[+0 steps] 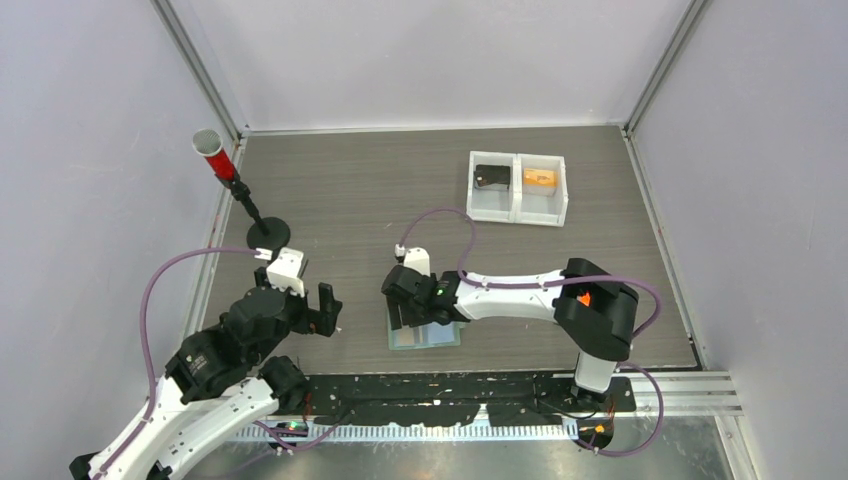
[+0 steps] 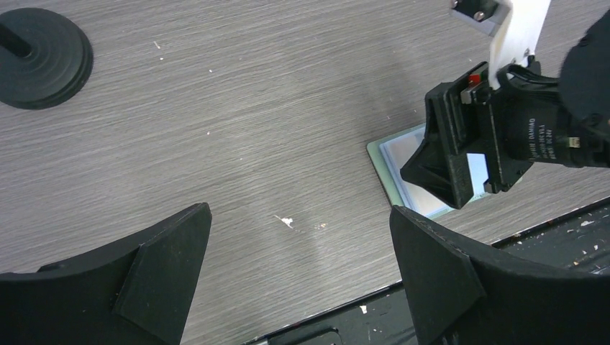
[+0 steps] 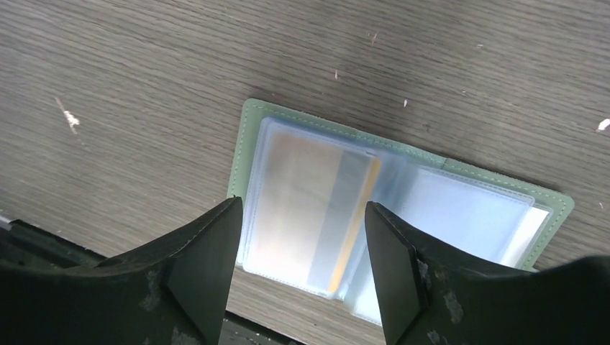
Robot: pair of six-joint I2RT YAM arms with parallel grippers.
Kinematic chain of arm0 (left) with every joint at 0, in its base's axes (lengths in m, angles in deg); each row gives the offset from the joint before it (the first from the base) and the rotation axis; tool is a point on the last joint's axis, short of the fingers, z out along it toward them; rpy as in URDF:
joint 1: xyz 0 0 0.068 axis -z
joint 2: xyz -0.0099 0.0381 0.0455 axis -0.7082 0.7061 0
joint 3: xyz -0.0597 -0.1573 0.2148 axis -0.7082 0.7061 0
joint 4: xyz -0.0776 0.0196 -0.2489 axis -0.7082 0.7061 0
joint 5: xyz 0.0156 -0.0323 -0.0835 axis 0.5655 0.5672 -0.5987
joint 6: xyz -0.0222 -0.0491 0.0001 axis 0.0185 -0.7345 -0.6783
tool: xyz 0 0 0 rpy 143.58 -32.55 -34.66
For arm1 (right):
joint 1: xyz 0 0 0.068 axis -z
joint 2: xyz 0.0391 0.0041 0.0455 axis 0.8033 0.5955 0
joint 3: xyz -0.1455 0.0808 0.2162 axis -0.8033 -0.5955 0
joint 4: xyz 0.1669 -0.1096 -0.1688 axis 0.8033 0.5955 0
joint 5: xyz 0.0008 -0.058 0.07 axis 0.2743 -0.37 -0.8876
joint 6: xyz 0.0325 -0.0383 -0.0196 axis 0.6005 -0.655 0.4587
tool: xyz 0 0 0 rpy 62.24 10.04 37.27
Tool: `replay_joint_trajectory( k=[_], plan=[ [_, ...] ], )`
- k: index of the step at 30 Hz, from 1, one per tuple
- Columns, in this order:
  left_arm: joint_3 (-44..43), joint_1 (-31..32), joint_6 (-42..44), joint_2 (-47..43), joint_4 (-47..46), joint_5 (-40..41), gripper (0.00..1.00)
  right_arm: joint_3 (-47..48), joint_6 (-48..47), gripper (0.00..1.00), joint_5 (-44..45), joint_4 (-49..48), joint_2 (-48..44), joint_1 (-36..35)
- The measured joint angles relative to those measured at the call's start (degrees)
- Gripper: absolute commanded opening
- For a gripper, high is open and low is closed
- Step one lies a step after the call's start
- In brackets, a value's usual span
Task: Take the credit cards out of the card holder
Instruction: Remove the credit card from the card holder.
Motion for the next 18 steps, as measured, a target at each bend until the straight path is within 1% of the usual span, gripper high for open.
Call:
replay_joint_trajectory(
  k=[4, 8, 11, 13, 18],
  plan=[
    [0.0, 0.0, -0.02, 0.0, 0.0, 0.0, 0.99, 1.64, -0.02, 0.7, 0.31, 1.64, 2.49, -0.31],
    [0.0, 0.0, -0.02, 0.0, 0.0, 0.0, 0.99, 2.29, -0.15, 0.65, 1.38, 2.67, 3.69, -0.76],
    [0.0, 0.0, -0.02, 0.0, 0.0, 0.0, 0.99, 2.29, -0.39, 0.57, 1.7, 2.86, 3.72, -0.85],
    [0.0, 0.0, -0.02, 0.02, 0.0, 0.0, 0.99, 2.27, -0.52, 0.54, 1.75, 2.78, 3.72, -0.85],
    [0.02, 0.0, -0.33, 1.16, -0.11, -0.07, 0.99, 1.31, -0.92, 0.52, 1.75, 0.94, 3.48, -0.85]
  ],
)
